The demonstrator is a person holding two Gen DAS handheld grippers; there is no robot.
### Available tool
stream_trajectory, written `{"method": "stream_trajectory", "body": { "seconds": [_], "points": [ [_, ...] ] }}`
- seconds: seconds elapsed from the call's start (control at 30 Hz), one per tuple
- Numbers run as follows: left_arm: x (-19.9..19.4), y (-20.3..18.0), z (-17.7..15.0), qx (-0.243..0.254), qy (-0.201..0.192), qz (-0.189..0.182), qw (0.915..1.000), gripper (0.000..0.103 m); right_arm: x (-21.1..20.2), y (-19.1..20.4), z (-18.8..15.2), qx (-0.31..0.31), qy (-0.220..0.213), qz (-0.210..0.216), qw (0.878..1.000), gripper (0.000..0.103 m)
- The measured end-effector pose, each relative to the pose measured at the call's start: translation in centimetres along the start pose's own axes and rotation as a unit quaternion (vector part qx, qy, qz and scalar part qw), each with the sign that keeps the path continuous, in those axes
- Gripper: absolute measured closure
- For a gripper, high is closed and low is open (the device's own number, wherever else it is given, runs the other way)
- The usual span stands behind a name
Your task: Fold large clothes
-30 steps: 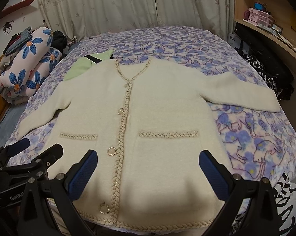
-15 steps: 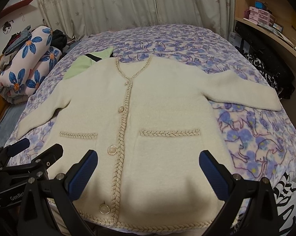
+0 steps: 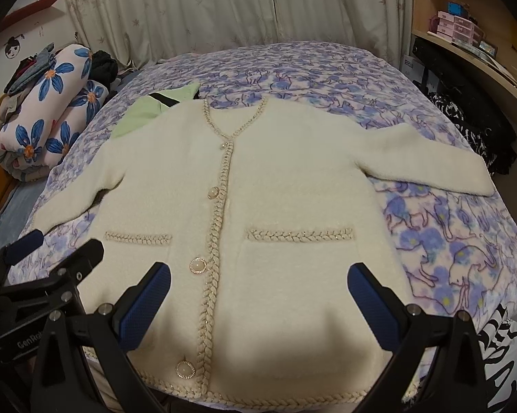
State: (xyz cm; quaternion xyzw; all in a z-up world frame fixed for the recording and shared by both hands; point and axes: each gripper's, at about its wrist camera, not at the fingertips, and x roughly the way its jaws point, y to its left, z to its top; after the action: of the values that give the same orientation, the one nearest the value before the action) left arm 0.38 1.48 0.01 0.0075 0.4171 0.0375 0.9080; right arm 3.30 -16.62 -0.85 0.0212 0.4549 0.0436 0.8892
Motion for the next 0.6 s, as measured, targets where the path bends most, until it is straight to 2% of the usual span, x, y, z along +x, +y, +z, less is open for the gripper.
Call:
{"method": "stream_trajectory", "body": {
  "seconds": [0.1, 0.27, 0.37, 0.6],
  "points": [
    [-0.3, 0.2, 0.8, -0.01, -0.004, -0.006, 0.9999, 0.001, -0.1, 0.3, 0.6, -0.002, -0.005, 0.004, 1.0, 0.0],
    [-1.1, 0.0, 2.6, -0.006, -0.033, -0.004, 0.9994, 0.001, -0.9, 0.2, 2.6, -0.007, -0.023, 0.002, 1.0, 0.0],
    [-1.3, 0.0, 3.8, -0.013, -0.034, -0.015, 0.9992, 0.001, -1.5, 0.1, 3.9, -0.009, -0.03, 0.002, 0.999, 0.0],
    [-2.1, -0.9, 7.1, -0.007, -0.056, -0.032, 0.9979, 0.001, -3.1, -0.5, 7.5, -0.012, -0.046, -0.017, 0.999, 0.0]
  ]
}}
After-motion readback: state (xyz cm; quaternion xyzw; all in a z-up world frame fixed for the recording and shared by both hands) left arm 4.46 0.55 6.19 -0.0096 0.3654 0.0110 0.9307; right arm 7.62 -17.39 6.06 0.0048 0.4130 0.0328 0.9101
